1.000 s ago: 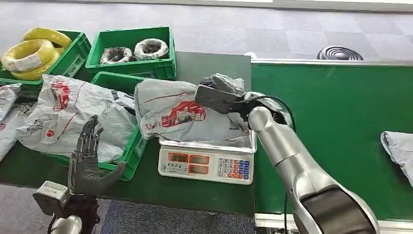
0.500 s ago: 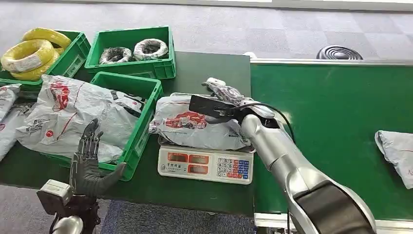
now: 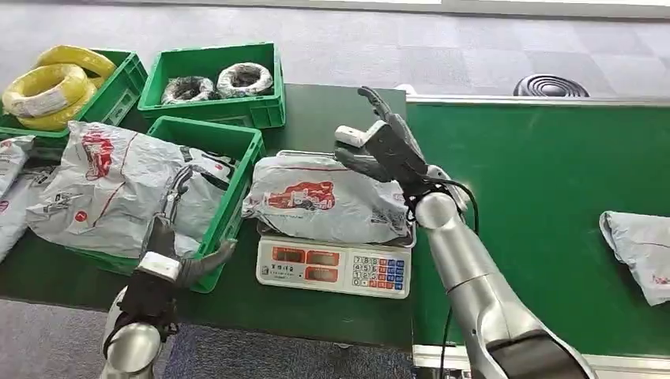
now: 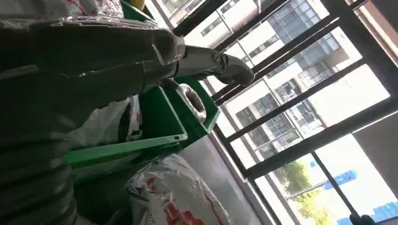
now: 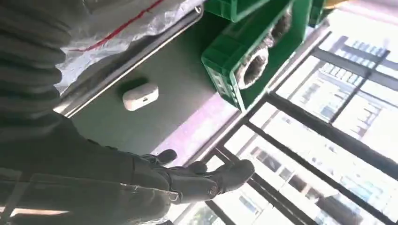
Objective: Moved the parcel from conveyor to table for the left to box.
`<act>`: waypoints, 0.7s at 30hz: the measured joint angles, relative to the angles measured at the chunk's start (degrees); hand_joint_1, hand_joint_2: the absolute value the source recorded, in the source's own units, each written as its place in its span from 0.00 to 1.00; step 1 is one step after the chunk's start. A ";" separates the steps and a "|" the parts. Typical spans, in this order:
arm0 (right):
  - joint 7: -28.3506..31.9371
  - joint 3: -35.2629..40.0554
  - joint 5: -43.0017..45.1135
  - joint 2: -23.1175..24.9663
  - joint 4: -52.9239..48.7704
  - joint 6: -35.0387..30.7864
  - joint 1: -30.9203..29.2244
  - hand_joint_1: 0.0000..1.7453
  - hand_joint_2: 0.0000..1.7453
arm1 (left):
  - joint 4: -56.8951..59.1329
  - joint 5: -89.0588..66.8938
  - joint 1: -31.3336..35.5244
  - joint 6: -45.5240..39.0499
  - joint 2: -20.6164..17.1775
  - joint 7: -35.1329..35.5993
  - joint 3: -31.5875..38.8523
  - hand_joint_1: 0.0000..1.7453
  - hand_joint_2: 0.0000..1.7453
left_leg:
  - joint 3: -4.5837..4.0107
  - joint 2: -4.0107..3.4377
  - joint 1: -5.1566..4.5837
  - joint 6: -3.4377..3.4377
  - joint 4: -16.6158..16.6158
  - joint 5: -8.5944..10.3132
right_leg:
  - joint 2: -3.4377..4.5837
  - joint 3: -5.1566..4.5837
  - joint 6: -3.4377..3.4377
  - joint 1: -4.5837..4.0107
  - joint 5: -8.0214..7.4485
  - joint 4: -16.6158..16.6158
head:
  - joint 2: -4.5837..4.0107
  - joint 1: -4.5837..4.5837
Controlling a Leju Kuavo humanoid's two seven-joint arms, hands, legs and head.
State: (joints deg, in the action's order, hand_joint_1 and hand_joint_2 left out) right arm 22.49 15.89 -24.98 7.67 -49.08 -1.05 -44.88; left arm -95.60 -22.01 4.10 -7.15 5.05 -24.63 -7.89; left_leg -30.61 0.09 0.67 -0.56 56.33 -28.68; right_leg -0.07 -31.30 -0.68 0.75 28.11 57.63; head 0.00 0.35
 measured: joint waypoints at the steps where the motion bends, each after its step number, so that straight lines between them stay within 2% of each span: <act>1: 0.89 -0.64 0.52 -0.15 -1.53 -0.87 0.90 0.00 1.00 | 0.02 -0.40 0.57 0.00 -0.07 0.24 -0.51 0.00 1.00 | 0.01 -0.02 0.00 0.00 0.00 0.00 | 0.01 -0.03 0.00 0.00 0.00 0.00 | 0.00 0.00; 6: 5.62 -4.80 5.51 -1.14 -17.18 -11.48 10.03 0.00 1.00 | 2.78 -7.94 7.68 3.06 -0.26 8.75 -4.33 0.00 1.00 | -0.01 0.49 0.01 0.00 0.05 0.01 | -0.40 0.00 0.01 0.00 0.02 -0.04 | 0.00 0.02; 10: 8.34 -9.28 10.72 -3.72 -31.12 -14.56 20.59 0.00 1.00 | 11.09 -14.10 15.69 2.88 0.39 13.10 -8.03 0.00 1.00 | -0.06 0.44 -0.01 0.02 0.05 -0.01 | -0.37 0.05 0.00 0.03 0.01 -0.05 | 0.00 -0.02; 15: 15.01 -12.92 15.88 -6.51 -38.36 -17.51 32.11 0.00 1.00 | 25.96 -20.30 25.38 0.79 2.60 16.70 -11.92 0.00 1.00 | -0.05 0.42 -0.05 0.04 0.10 -0.02 | -0.34 0.05 -0.01 0.07 0.00 -0.09 | 0.00 -0.09; 21: 16.06 -12.78 17.62 -7.39 -40.75 -17.11 41.11 0.00 1.00 | 47.65 -23.47 33.75 -2.11 6.43 16.77 -15.17 0.00 1.00 | -0.05 0.20 -0.04 0.04 0.08 -0.02 | -0.16 0.03 -0.01 0.04 -0.01 -0.08 | 0.00 -0.07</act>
State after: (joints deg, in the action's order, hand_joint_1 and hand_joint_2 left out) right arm 38.56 3.12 -7.37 0.28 -89.83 -18.16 -3.76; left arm -47.96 -45.48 37.85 -9.26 11.48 -7.86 -23.05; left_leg -30.67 0.29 0.63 -0.52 56.41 -28.70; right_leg -0.23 -31.27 -0.69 0.79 28.10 57.55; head 0.00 0.28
